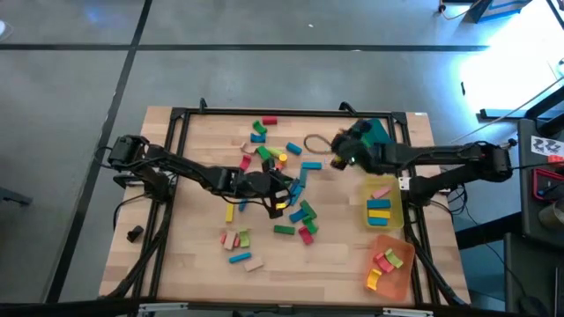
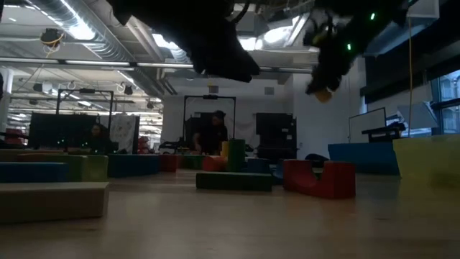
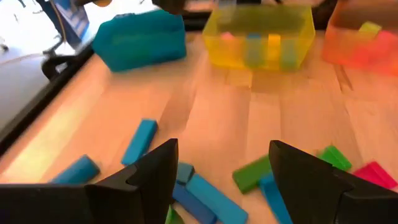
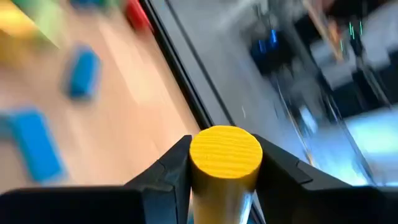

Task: Sort blocks by size
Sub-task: Put the yellow cylindrical block into the blue bin, then put the blue rectangular block into the yellow bin

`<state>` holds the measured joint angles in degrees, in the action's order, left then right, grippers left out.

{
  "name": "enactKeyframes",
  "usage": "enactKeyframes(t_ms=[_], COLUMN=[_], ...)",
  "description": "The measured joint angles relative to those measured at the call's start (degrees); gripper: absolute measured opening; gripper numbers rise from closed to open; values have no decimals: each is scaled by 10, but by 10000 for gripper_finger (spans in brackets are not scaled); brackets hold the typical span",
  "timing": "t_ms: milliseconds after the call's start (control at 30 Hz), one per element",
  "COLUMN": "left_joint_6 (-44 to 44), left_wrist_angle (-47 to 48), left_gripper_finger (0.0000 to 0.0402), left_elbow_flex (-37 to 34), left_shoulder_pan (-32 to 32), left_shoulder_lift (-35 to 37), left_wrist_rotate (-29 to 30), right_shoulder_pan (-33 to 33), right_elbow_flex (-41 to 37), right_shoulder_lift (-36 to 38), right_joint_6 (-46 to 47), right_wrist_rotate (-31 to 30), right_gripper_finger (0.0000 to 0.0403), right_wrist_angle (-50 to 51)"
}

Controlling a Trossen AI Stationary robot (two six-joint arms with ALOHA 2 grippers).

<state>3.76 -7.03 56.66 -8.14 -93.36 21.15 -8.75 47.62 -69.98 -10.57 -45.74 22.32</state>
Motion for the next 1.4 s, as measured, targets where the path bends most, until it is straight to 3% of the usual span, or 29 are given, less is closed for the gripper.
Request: enactKeyframes(t_ms=[267, 533, 833, 1067, 1233, 1400], left_joint_6=[8, 8, 25, 53, 84, 175], left_wrist_angle=[19, 19, 26, 53, 136, 246], left_gripper_finger=[237, 237, 237, 237, 237, 237], left_elbow_flex=[0, 0, 0, 0, 0, 0], left_shoulder_pan=[0, 0, 0, 0, -7, -20], left_shoulder_lift=[0, 0, 0, 2, 23, 46], left_wrist_rotate=[0, 0, 1, 1, -9, -39], right_shoulder_pan=[-191, -304, -323, -322, -322, -322], right_elbow_flex=[0, 0, 0, 0, 0, 0], right_shoulder_lift=[0, 0, 0, 0, 0, -1], right_joint_6=[13, 13, 13, 19, 33, 33], right_wrist_rotate=[74, 246, 259, 259, 259, 259], right_gripper_finger=[140, 143, 170, 215, 238, 243], right_wrist_angle=[95, 98, 109, 109, 108, 108])
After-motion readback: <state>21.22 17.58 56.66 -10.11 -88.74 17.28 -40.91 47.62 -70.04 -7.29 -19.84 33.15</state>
